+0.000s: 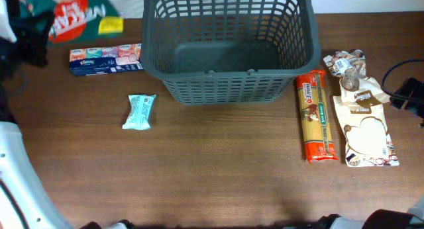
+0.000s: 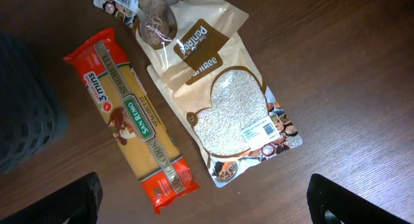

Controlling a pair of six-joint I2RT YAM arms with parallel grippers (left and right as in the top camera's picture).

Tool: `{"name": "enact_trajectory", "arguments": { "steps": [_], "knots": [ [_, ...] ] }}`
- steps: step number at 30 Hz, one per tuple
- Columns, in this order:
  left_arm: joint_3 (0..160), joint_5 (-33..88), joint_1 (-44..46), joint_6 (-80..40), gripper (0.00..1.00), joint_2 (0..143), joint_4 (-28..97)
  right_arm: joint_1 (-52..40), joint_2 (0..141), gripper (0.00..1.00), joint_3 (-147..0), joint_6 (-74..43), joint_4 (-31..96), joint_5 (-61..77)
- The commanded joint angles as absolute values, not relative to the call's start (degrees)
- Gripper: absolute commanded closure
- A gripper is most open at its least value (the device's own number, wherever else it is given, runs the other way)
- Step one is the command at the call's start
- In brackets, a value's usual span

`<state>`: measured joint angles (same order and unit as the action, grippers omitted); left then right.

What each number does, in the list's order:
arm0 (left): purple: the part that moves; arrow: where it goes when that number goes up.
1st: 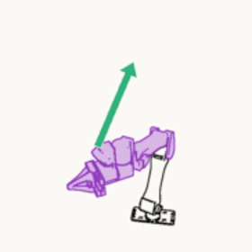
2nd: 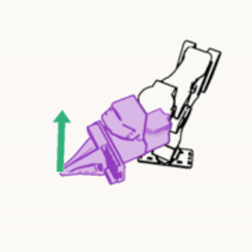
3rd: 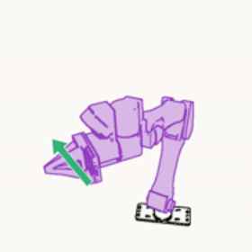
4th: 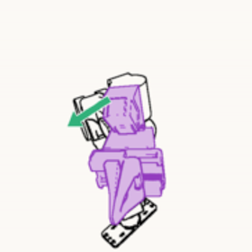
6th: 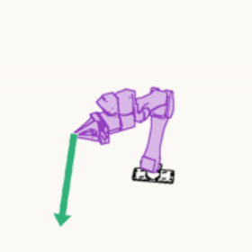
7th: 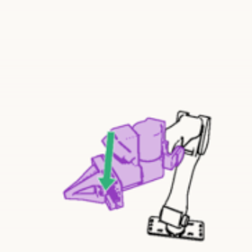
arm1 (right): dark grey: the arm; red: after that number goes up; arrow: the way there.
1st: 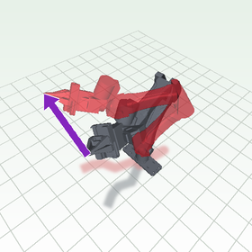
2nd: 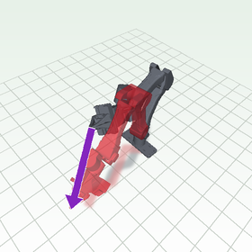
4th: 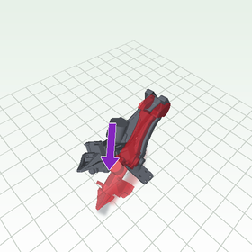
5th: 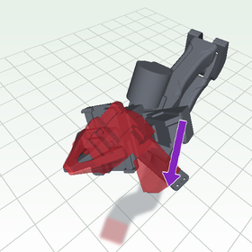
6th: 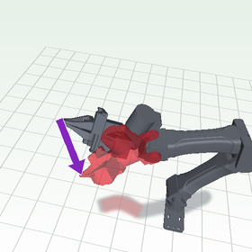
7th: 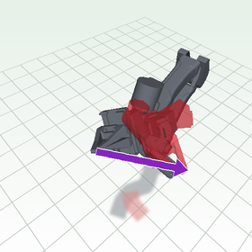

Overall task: Pack container
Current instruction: 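Lift the Nescafé bag with the left gripper, then carry the bag over the grey basket and release it inside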

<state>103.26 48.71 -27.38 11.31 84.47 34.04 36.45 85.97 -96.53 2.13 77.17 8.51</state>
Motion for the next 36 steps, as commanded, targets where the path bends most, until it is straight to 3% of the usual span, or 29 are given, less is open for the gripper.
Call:
{"name": "enact_trajectory", "arguments": {
  "steps": [1, 19, 29, 36],
  "knots": [
    [105.9, 51.9, -23.7, 5.6, 0.98, 82.6, 28.7, 36.8, 85.6, 0.01, -96.8, 2.0, 77.2, 9.0],
    [105.9, 51.7, -0.8, 5.4, 0.98, 94.8, 15.5, 36.8, 85.6, 0.01, -96.8, 2.0, 77.2, 9.1],
    [105.9, 48.4, 6.4, 1.6, 0.98, 104.5, 15.8, 36.8, 85.6, 0.01, -96.8, 2.0, 77.2, 9.0],
    [105.9, 37.2, 9.5, -0.6, 0.98, 106.2, 21.8, 36.8, 85.6, 0.01, -96.8, 2.0, 77.2, 9.1]
  ]
}}
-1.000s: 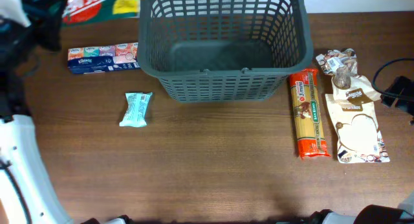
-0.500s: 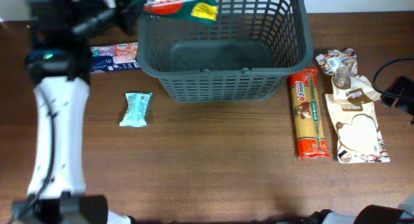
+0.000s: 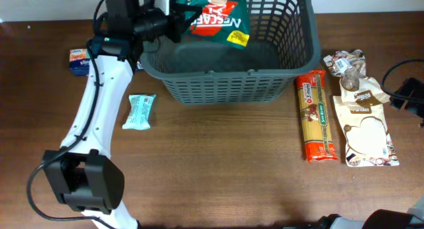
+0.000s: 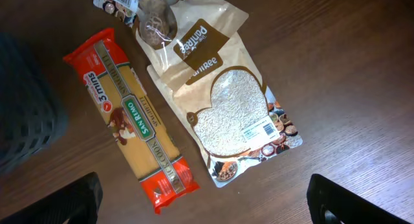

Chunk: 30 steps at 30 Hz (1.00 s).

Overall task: Pack container
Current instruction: 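Carry the bag over the grey basket and release it inside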

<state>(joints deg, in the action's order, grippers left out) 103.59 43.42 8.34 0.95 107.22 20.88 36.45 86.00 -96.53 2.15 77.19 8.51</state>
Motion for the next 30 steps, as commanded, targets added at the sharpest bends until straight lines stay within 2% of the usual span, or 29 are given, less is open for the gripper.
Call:
{"name": "enact_trajectory", "arguments": {
  "steps": [1, 14, 23, 30],
  "knots": [
    [105.9, 35.5, 10.0, -0.6, 0.98, 106.2, 22.9, 36.8, 85.6, 0.01, -96.8, 2.0, 77.2, 9.0],
    [105.9, 23.9, 14.5, -0.4, 0.98, 106.3, 29.9, 36.8, 85.6, 0.01, -96.8, 2.0, 77.2, 9.0],
    [105.9, 25.6, 16.0, -0.5, 0.98, 106.3, 32.9, 36.8, 85.6, 0.01, -96.8, 2.0, 77.2, 9.1],
    [105.9, 25.6, 16.0, -0.7, 0.98, 106.3, 42.1, 36.8, 85.6, 0.01, -96.8, 2.0, 77.2, 9.0]
  ]
}}
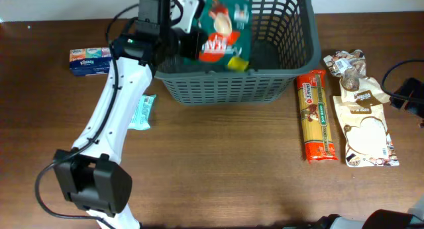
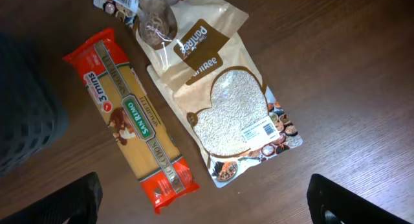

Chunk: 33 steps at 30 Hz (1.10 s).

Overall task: Pack container
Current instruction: 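Carry the bag over the grey basket and release it inside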

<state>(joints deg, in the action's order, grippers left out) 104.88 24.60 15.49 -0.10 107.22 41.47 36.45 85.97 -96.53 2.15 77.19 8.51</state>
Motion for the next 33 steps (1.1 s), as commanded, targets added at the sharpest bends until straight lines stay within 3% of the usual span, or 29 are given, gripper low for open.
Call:
{"name": "enact_trajectory", "arguments": {
  "steps": [1, 10, 13, 16, 26, 33],
  "knots": [
    [105.9, 25.6, 16.0, -0.7, 0.98, 106.1, 42.7, 36.8, 85.6, 0.01, -96.8, 2.0, 77.2, 9.1],
    [105.9, 23.9, 16.0, -0.7, 0.98, 105.1, 42.2, 36.8, 85.6, 0.01, -96.8, 2.0, 77.2, 9.0],
    [105.9, 24.0, 16.0, -0.7, 0.94, 105.1, 41.1, 36.8, 85.6, 0.01, -96.8, 2.0, 77.2, 9.0],
    [105.9, 24.0, 16.0, -0.6, 0.84, 105.1, 38.5, 36.8, 85.6, 0.01, -96.8, 2.0, 77.2, 9.1],
    [105.9, 24.1, 16.0, -0.7, 0.84, 105.1, 32.1, 36.8, 85.6, 0.01, -96.8, 2.0, 77.2, 9.0],
    [110.3, 24.1, 14.5, -0.7, 0.74, 104.0, 32.2, 36.8, 85.6, 0.01, -96.8, 2.0, 77.2, 9.0]
  ]
}}
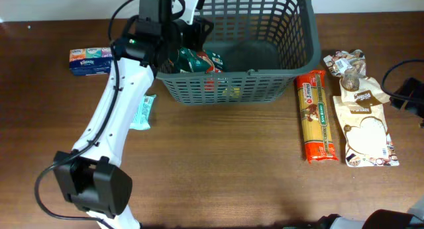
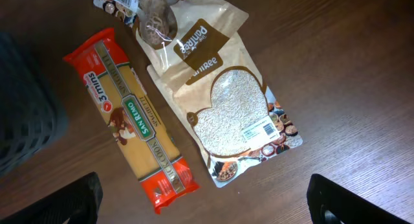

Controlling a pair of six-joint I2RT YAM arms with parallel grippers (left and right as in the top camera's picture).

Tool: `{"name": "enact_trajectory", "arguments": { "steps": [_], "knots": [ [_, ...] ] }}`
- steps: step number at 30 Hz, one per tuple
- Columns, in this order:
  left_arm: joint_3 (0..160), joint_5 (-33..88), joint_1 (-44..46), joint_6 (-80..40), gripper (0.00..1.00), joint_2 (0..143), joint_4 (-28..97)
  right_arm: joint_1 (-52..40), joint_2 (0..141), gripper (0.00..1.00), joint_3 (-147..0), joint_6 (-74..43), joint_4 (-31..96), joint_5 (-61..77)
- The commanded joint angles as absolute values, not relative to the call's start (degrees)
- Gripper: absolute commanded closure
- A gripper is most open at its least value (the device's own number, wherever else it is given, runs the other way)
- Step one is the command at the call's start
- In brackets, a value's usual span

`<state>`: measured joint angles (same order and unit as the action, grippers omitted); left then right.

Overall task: Pack container
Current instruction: 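Carry the bag over the grey basket and release it inside, then move the left gripper back to the blue Kleenex multipack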

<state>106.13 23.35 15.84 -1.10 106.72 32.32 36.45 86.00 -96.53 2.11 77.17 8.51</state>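
The dark grey basket stands at the back middle of the table. A green and red Nescafe bag lies inside it at the front left. My left gripper hangs over the basket's left side, just above the bag and apart from it, open. My right gripper is open and empty, above bare table near the spaghetti pack and the rice pouch. A small clear packet lies at the pouch's far end.
In the overhead view a tissue box lies left of the basket and a light blue packet in front of it, partly under my left arm. The spaghetti pack and rice pouch lie to the right of the basket.
The Nescafe bag was high over the basket at my left gripper, blurred. Now it lies on the basket floor, let go. The left arm has hardly moved. The right arm is unchanged.
First the bag was at the far left corner and the basket was empty. Then my left arm held the bag over the basket's back rim, then over its middle. Now the bag rests inside. The right gripper stayed open over the spaghetti and rice throughout.
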Motion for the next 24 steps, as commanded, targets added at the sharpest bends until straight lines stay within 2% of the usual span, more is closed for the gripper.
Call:
{"name": "enact_trajectory", "arguments": {
  "steps": [1, 3, 4, 7, 10, 16, 24],
  "knots": [
    [111.6, 24.1, 13.7, -0.7, 0.70, 103.5, 32.6, 36.8, 85.6, 0.01, -96.8, 2.0, 77.2, 9.0],
    [114.5, 24.1, 11.8, -0.7, 0.53, 102.4, 34.0, 36.8, 85.6, 0.01, -96.8, 2.0, 77.2, 9.0],
    [116.1, 24.0, 10.6, -0.7, 0.50, 101.6, 35.1, 36.8, 85.6, 0.01, -96.8, 2.0, 77.2, 9.0],
    [120.2, 22.8, 6.6, -0.6, 0.49, 99.7, 39.4, 36.8, 85.6, 0.01, -96.8, 2.0, 77.2, 9.0],
    [122.7, 18.7, 1.7, -0.6, 0.40, 98.0, 45.3, 36.8, 85.6, 0.01, -96.8, 2.0, 77.2, 9.0],
    [122.7, 16.4, -7.3, -0.7, 0.39, 98.2, 55.7, 36.8, 85.6, 0.01, -96.8, 2.0, 77.2, 9.0],
    [122.7, 13.6, -11.8, -0.8, 0.39, 106.0, 71.6, 36.8, 85.6, 0.01, -96.8, 2.0, 77.2, 9.0]
  ]
}}
